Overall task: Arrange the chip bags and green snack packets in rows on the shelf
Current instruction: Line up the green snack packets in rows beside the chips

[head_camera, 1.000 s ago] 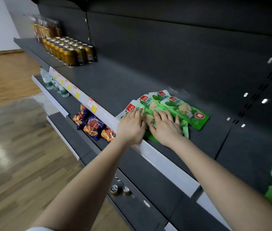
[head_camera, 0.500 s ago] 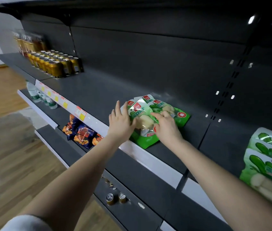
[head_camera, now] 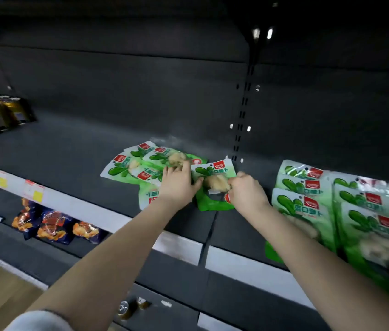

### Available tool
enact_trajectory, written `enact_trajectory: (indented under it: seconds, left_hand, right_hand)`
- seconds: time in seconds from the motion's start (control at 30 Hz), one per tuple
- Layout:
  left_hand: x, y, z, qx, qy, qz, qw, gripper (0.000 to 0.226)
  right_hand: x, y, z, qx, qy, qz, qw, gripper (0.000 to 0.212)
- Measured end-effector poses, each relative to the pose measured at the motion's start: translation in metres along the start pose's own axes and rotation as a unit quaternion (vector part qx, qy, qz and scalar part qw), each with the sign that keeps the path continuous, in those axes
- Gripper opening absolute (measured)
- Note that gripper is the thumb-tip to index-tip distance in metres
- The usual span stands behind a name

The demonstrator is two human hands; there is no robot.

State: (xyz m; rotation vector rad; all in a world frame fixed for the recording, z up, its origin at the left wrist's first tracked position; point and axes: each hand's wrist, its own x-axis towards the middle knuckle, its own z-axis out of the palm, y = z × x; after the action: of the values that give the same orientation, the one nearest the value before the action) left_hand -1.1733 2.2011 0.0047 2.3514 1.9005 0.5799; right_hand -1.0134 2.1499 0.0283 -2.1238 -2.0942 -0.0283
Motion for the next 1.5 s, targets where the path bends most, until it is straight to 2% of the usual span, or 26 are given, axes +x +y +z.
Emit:
enact_trajectory:
  seconds: [0.1, 0.2, 0.3, 0.37, 0.47, 0.53, 0.6, 0.7, 0.87, 0.97, 1.13, 1.33, 1.5]
  left_hand:
    - [0.004, 0.020, 0.014, 0.000, -0.034, 0.027, 0.999, 0.055]
    - [0.005, 0.035, 0.024, -0.025, -0.059, 0.050, 0.997, 0.054]
    - [0.009, 0.040, 0.028, -0.177, -0.042, 0.060, 0.981, 0.053]
    - [0.012, 0.040, 0.031, -0.247, -0.040, 0.057, 0.967, 0.057]
    - [0.017, 0.043, 0.034, -0.269, -0.049, 0.057, 0.960, 0.059]
    - [0.019, 0.047, 0.036, -0.274, -0.052, 0.066, 0.958, 0.057]
    - [0.020, 0.048, 0.039, -0.280, -0.046, 0.081, 0.955, 0.054]
    - [0.018, 0.048, 0.044, -0.277, -0.031, 0.085, 0.956, 0.049]
    - [0.015, 0.046, 0.042, -0.278, 0.016, 0.050, 0.959, 0.048]
    - [0.014, 0.045, 0.040, -0.276, 0.032, 0.037, 0.960, 0.050]
    - [0.013, 0.046, 0.039, -0.249, 0.016, 0.034, 0.968, 0.049]
    - [0.012, 0.047, 0.038, -0.238, -0.002, 0.040, 0.970, 0.045]
    - [0.011, 0.047, 0.038, -0.228, -0.008, 0.046, 0.973, 0.042]
  right_hand:
    - [-0.010, 0.007, -0.010, -0.074, -0.034, 0.007, 0.997, 0.020]
    - [-0.017, 0.007, -0.015, -0.133, -0.043, 0.004, 0.990, 0.028]
    - [-0.020, 0.008, -0.014, -0.129, -0.027, -0.003, 0.991, 0.033]
    - [-0.022, 0.008, -0.010, -0.088, -0.026, -0.013, 0.996, 0.036]
    - [-0.022, 0.003, -0.002, -0.004, -0.096, 0.001, 0.995, 0.050]
    - [-0.018, 0.002, 0.005, -0.006, -0.158, 0.032, 0.987, 0.063]
    - [-0.014, 0.003, 0.008, -0.044, -0.187, 0.057, 0.980, 0.068]
    - [-0.005, 0.005, 0.013, -0.057, -0.171, 0.076, 0.981, 0.069]
    - [0.010, 0.005, 0.015, 0.056, -0.153, 0.134, 0.977, 0.069]
    - [0.018, 0.008, 0.018, 0.066, -0.149, 0.154, 0.975, 0.067]
    - [0.028, 0.005, 0.025, 0.027, -0.128, 0.160, 0.978, 0.069]
    - [0.034, 0.012, 0.029, 0.033, -0.092, 0.153, 0.983, 0.075]
    - [0.036, 0.019, 0.028, 0.033, -0.100, 0.149, 0.983, 0.073]
